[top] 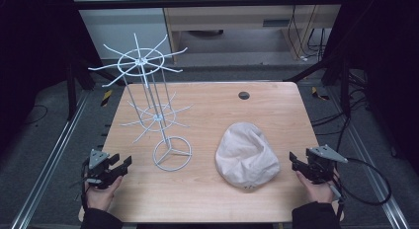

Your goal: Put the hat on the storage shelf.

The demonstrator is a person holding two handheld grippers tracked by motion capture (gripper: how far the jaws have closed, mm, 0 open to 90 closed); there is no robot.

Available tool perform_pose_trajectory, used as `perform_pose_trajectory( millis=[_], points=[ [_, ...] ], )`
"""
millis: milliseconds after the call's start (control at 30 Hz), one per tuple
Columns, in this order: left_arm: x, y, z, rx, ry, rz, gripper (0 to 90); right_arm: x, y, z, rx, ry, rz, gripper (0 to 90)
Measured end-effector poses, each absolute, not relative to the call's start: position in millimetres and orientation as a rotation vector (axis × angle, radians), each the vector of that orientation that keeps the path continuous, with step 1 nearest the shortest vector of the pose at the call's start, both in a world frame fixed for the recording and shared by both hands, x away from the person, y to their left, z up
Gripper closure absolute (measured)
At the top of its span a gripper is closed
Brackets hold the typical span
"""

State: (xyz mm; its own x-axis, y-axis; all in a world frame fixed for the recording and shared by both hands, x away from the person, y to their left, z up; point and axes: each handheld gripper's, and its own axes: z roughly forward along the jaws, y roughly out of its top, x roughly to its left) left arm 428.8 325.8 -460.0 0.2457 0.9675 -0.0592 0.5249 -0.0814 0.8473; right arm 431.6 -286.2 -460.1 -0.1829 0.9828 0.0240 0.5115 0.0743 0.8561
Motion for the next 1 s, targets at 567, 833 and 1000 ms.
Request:
perform_pose_trajectory(
  millis=[567, 833, 1000],
  points=[
    [408.9, 286.6, -449.8, 1.808, 1.219, 0.566, 88.7, 408.0, -269.8, -450.9, 1.405, 1.958, 1.031, 87.6],
    [405.3, 254.5, -450.7, 1.875, 1.127, 0.514, 89.5, 406.4, -269.5, -456.5, 1.401, 1.986, 1.039, 90.0],
    [405.3, 241.5, -450.6, 1.893, 1.097, 0.498, 89.5, 407.9, -267.6, -458.9, 1.419, 1.995, 1.047, 90.0]
  ],
)
